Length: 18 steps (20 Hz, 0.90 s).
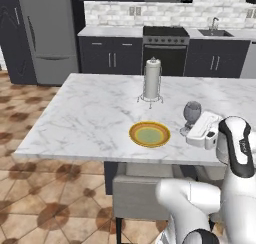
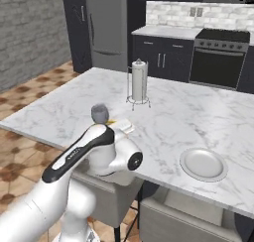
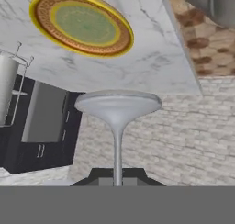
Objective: Retrieve the wine glasses from the counter and place one next to each plate.
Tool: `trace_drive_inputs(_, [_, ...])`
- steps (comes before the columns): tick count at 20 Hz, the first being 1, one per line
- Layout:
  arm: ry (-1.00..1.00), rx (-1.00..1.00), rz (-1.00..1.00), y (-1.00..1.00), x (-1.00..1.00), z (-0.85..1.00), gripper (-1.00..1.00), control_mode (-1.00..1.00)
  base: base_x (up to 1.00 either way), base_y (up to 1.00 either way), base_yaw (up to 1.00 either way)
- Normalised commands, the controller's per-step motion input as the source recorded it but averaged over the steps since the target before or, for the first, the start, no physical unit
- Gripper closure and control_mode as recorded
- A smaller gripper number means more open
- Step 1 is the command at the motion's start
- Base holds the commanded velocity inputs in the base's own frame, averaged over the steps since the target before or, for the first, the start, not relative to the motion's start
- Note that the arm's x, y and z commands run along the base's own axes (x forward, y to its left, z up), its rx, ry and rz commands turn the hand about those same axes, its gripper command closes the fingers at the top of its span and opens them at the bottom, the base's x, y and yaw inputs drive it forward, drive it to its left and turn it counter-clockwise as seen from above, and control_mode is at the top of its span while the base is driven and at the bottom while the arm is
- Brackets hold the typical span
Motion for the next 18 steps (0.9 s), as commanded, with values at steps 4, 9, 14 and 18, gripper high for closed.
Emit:
trace_drive_inputs(4, [0.06, 0.07, 0.07, -0.55, 0.57, -0.02, 1.0, -1.0, 0.0, 0.0, 0.0])
trace_drive_inputs(9, [0.01, 0.05, 0.09, -0.39, 0.5, -0.04, 1.0, -1.0, 0.0, 0.0, 0.0])
trace_drive_inputs(14, [0.0, 0.01, 0.18, -0.23, 0.49, -0.07, 1.0, -1.0, 0.0, 0.0, 0.0])
trace_drive_inputs(18, [0.0, 0.0, 0.21, -0.16, 0.34, -0.24, 1.0, -1.0, 0.0, 0.0, 0.0])
